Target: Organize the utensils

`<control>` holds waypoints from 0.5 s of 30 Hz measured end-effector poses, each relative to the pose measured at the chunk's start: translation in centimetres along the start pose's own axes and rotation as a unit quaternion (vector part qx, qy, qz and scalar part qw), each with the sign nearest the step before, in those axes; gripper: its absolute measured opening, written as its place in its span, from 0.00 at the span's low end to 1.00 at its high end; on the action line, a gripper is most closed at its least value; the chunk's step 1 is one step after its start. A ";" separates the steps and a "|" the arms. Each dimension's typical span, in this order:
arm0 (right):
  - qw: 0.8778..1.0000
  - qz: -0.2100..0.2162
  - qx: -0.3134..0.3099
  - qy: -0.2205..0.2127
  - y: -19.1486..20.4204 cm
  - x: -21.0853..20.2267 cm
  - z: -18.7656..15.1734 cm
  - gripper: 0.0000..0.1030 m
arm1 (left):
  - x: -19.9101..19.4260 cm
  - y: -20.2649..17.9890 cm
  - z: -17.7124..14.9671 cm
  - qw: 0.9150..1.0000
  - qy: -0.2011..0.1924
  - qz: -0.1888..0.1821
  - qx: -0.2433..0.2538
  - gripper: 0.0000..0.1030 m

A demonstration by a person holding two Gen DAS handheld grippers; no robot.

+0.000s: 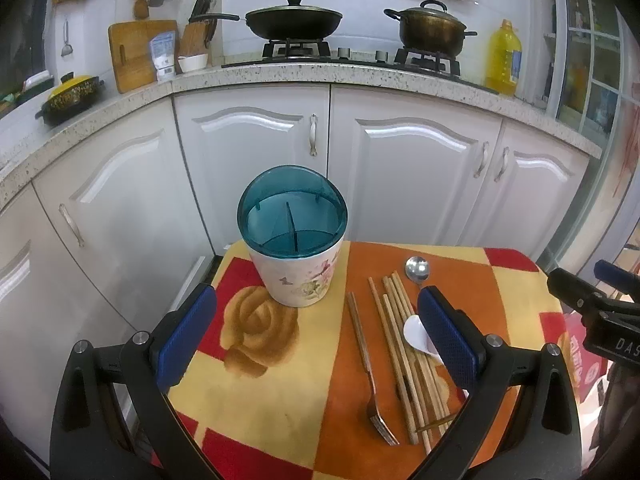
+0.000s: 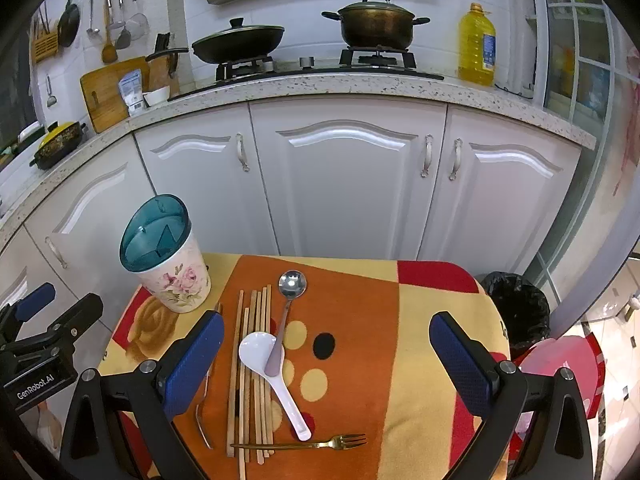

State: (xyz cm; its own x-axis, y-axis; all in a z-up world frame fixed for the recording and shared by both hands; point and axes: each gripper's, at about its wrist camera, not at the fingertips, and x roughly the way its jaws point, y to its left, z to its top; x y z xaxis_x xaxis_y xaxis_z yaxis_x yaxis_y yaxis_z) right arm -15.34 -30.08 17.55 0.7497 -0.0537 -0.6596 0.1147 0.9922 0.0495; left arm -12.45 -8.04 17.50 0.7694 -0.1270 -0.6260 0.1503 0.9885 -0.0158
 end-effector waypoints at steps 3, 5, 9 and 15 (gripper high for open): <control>1.000 0.000 0.001 0.002 -0.1 0.1 -0.1 1.00 | 0.1 0.0 0.0 1.000 0.003 0.000 -0.001 0.98; 1.000 -0.001 0.000 0.003 -0.1 0.2 -0.2 1.00 | 0.2 0.1 0.0 1.000 0.005 -0.001 -0.002 0.98; 1.000 0.003 0.006 0.008 -0.6 0.6 -0.4 1.00 | 0.8 0.5 -0.2 1.000 0.016 -0.007 -0.005 0.98; 0.999 0.013 0.010 0.027 -1.4 2.0 -1.3 1.00 | 2.9 2.5 -0.8 0.998 0.051 -0.003 -0.027 0.98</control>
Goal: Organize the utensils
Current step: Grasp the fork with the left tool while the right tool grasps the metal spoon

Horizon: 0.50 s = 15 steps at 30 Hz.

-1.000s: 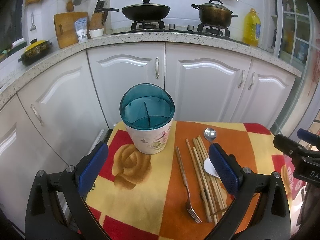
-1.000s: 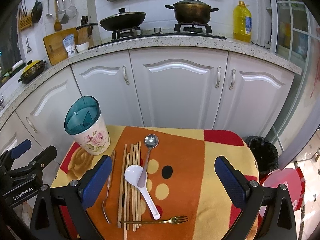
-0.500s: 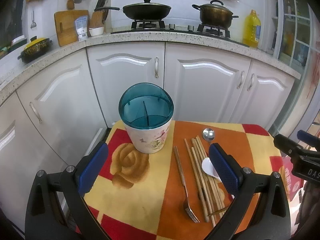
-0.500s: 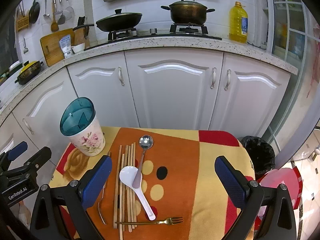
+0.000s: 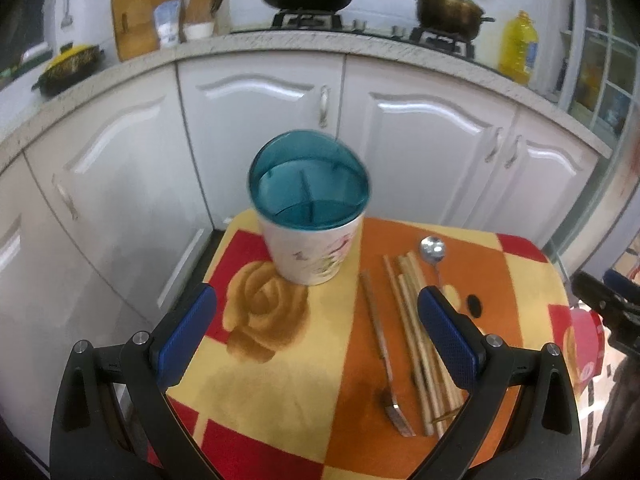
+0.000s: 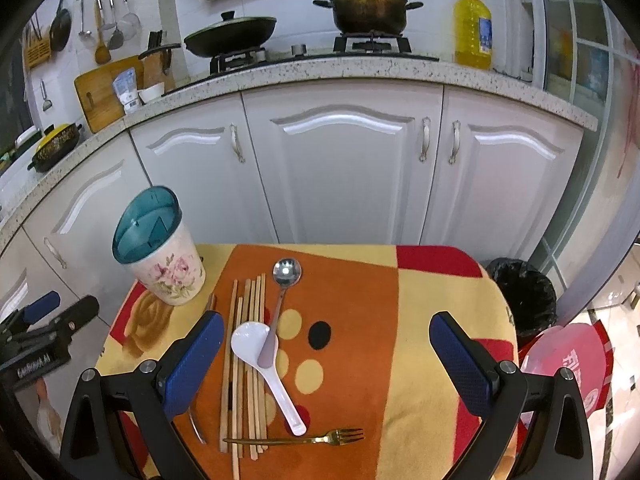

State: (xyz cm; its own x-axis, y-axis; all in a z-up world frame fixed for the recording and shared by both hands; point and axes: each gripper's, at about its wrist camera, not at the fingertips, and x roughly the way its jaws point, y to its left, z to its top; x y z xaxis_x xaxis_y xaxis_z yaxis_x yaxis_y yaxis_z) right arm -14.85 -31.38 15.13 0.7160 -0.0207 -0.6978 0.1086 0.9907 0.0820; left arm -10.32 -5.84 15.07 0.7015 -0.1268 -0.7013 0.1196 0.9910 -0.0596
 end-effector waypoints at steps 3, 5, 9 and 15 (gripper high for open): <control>1.000 0.005 -0.010 0.019 0.1 1.5 -0.7 1.00 | 1.0 0.5 -0.2 1.000 0.013 -0.002 -0.005 0.98; 0.999 0.017 -0.016 0.032 0.3 2.5 -1.2 0.94 | 1.7 0.4 -0.5 1.000 0.021 -0.009 -0.002 0.97; 0.997 0.042 -0.027 0.063 0.5 4.8 -2.3 0.76 | 3.7 -0.6 -1.3 0.998 0.049 -0.026 0.021 0.78; 0.991 0.078 -0.016 0.106 0.4 8.7 -2.7 0.59 | 7.0 -1.8 -1.6 0.995 0.083 -0.032 0.041 0.69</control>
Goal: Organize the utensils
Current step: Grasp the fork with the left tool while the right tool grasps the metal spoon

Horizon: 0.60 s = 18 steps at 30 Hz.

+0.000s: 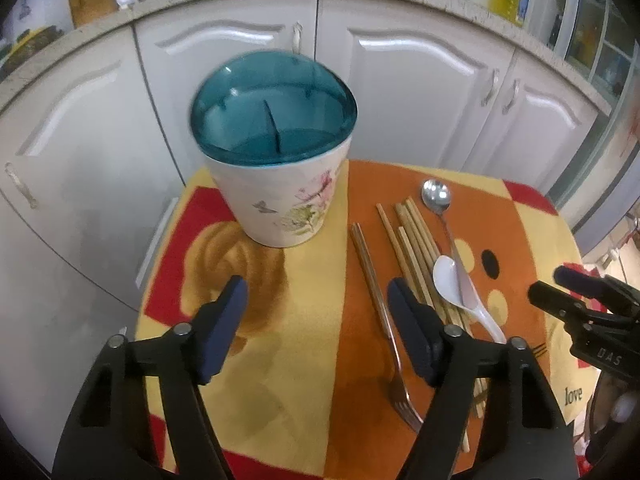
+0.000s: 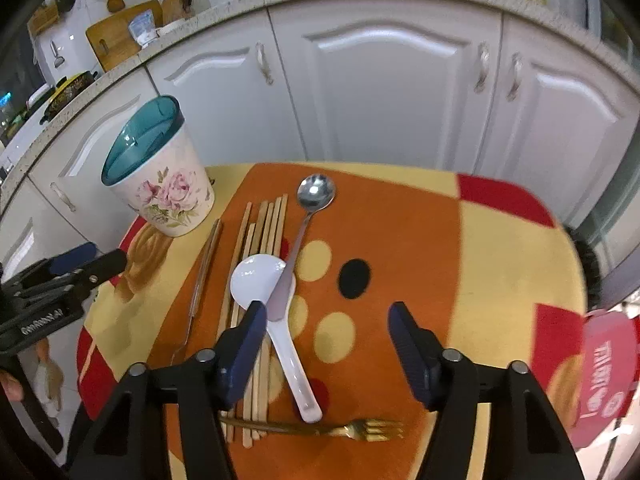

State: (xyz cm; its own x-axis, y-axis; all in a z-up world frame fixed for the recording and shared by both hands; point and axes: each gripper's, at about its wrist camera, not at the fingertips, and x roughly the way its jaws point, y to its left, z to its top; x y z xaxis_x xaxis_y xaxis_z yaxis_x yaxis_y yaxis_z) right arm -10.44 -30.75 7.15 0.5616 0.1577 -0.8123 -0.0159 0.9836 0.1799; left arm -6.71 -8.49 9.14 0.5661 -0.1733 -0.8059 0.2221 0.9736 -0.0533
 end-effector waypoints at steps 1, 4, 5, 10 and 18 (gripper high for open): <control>1.000 0.004 0.003 0.002 -0.2 0.6 0.5 0.58 | 0.6 -0.1 0.2 1.000 0.004 0.000 0.001 0.69; 1.000 0.009 0.009 0.007 -0.6 2.4 2.6 0.56 | 2.4 -0.6 1.0 1.000 0.015 0.003 0.003 0.69; 1.000 0.011 0.010 0.009 -0.7 3.2 3.4 0.55 | 3.0 -0.7 1.3 1.000 0.016 0.004 0.003 0.68; 0.999 0.026 0.013 0.033 -0.5 6.9 5.7 0.44 | 5.7 -1.1 2.6 0.999 0.030 0.020 0.001 0.66; 0.997 0.042 0.011 0.056 -0.3 10.3 6.2 0.16 | 8.7 -1.9 3.6 0.998 0.055 0.029 0.004 0.65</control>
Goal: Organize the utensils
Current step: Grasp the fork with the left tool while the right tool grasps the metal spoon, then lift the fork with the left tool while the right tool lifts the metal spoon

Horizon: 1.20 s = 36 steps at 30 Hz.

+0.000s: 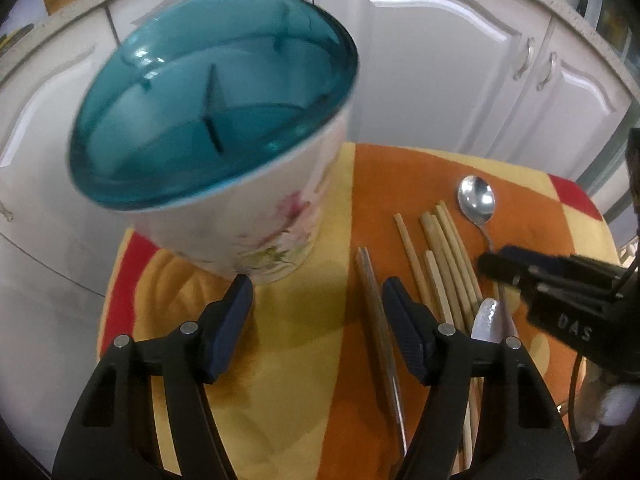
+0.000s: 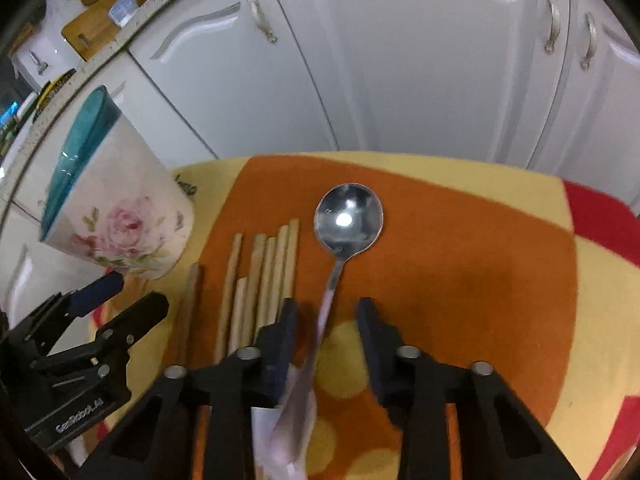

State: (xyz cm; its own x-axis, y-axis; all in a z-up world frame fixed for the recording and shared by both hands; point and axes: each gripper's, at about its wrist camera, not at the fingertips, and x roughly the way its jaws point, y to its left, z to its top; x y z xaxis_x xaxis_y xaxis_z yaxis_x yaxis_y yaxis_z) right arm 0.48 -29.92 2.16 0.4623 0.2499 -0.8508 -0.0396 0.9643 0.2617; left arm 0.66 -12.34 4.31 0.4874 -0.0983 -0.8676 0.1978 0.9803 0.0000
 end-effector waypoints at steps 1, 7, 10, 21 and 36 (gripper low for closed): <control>1.000 0.006 0.010 -0.001 -0.5 -0.1 -0.1 0.10 | 0.3 -0.1 0.1 1.000 0.004 0.000 0.002 0.65; 1.000 -0.007 0.015 0.002 -2.6 -2.0 -2.1 0.05 | 1.5 -0.9 0.1 1.000 0.018 -0.008 0.009 0.55; 1.000 -0.009 0.025 0.009 -4.1 -3.4 -3.9 0.05 | 2.3 -1.0 0.0 0.999 0.032 -0.029 0.001 0.34; 0.999 0.018 0.033 0.006 -5.9 -5.4 -6.1 0.39 | 0.8 1.8 -1.7 0.992 0.061 -0.108 -0.007 0.12; 0.995 0.091 -0.042 -0.025 -7.0 -1.1 0.4 0.21 | 1.8 0.4 -1.0 0.991 0.080 -0.104 -0.005 0.33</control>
State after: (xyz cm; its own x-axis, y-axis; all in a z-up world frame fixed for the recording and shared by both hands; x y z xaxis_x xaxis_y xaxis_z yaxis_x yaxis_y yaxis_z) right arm 0.57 -36.95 1.45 0.4839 0.4177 -0.7690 -0.1993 0.9082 0.3680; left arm 0.78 -11.97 2.25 0.2966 -0.2709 -0.9158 0.2704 0.9435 -0.1915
